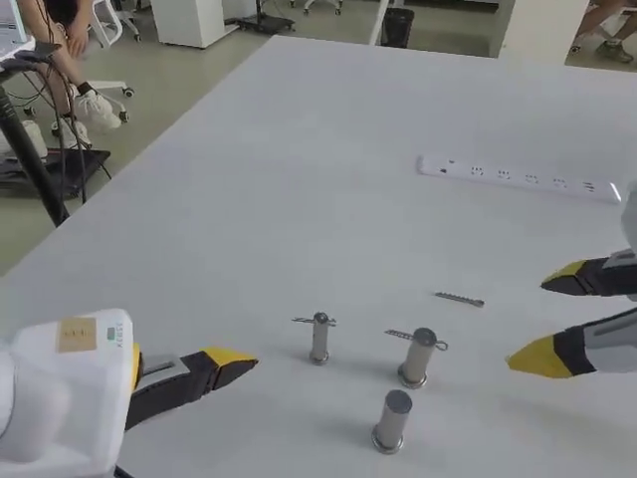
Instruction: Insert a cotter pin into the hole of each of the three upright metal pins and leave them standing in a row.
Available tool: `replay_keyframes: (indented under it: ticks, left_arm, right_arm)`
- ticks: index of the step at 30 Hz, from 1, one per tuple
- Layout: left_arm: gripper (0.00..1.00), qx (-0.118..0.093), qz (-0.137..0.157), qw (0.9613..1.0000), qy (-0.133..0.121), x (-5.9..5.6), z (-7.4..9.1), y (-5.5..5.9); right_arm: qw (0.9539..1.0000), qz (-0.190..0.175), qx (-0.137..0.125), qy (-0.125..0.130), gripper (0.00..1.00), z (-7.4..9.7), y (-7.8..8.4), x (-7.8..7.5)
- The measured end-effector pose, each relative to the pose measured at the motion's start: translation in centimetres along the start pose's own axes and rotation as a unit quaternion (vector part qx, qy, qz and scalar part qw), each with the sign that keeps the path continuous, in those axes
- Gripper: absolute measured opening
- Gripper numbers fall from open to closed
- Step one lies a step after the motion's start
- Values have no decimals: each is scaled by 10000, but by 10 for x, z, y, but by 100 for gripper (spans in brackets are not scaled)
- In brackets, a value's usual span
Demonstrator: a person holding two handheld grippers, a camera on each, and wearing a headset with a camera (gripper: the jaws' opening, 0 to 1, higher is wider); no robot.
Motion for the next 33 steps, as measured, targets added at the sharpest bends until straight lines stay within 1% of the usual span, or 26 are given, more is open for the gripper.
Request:
replay_keyframes:
  ticks: [2,3,5,7,8,11,13,15,18,19,21,22,23,25,26,28,31,33]
  left_arm:
    - [99,85,-14,10000,26,0,0,1]
    - [99,98,-22,9999,39,0,0,1]
    - [99,94,-37,9999,35,0,1,0]
    - [97,96,-100,9999,-37,2,2,-2]
    - [97,96,-98,9999,-48,3,2,-3]
    - [97,93,-88,9999,-87,4,3,-6]
    - [97,100,-126,9998,-73,4,3,-7]
    - [97,114,-159,9998,-62,3,4,-9]
    - [97,107,-182,9998,-61,2,5,-10]
    - [97,104,-183,9998,-62,2,5,-10]
    - [96,138,-230,9996,-97,2,5,-11]
    - [95,182,-309,9992,-148,3,7,-11]
    - [95,189,-307,9992,-156,3,7,-11]
    - [95,158,-293,9993,-174,4,10,-12]
    - [95,133,-306,9993,-195,4,12,-13]
    - [95,103,-281,9993,-220,4,14,-14]
    - [94,92,-264,9993,-241,4,16,-14]
    - [94,112,-243,9994,-208,3,16,-12]
  right_arm:
    - [9998,193,70,35,61,-3,-5,-4]
    - [9997,203,103,19,61,-4,-7,-5]
    - [9995,258,154,-61,60,-7,-11,-8]
    - [9991,348,254,-47,59,-10,-14,-11]
    - [9981,511,352,-34,58,-11,-17,-13]
    - [9968,683,420,-60,57,-17,-23,-16]
    - [9942,947,508,-3,56,-22,-27,-19]
    - [9912,1107,719,78,54,-27,-29,-23]
    - [9891,1236,801,40,53,-34,-34,-25]
    - [9874,1336,850,5,53,-37,-36,-27]
    - [9858,1409,911,-20,51,-41,-39,-26]
    - [9850,1444,944,-28,49,-44,-42,-26]
    - [9842,1486,966,-59,48,-47,-44,-26]
    - [9825,1550,1028,-105,47,-54,-46,-31]
    - [9801,1632,1124,-127,46,-57,-46,-31]
    - [9767,1690,1316,-111,42,-61,-45,-33]
    - [9747,1713,1430,-150,38,-69,-43,-34]
    - [9723,1738,1555,-181,35,-73,-41,-36]
Point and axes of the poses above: the centre of the closed fingertips' face, and the gripper's own axes: z roughly backward along the fingers, x roughly to its left, y roughly out of its underside, the point moved 8 cm from there along z, roughly backward along the fingers, and after that the axes turned 12 degrees about -z, right-handed, at the moved point
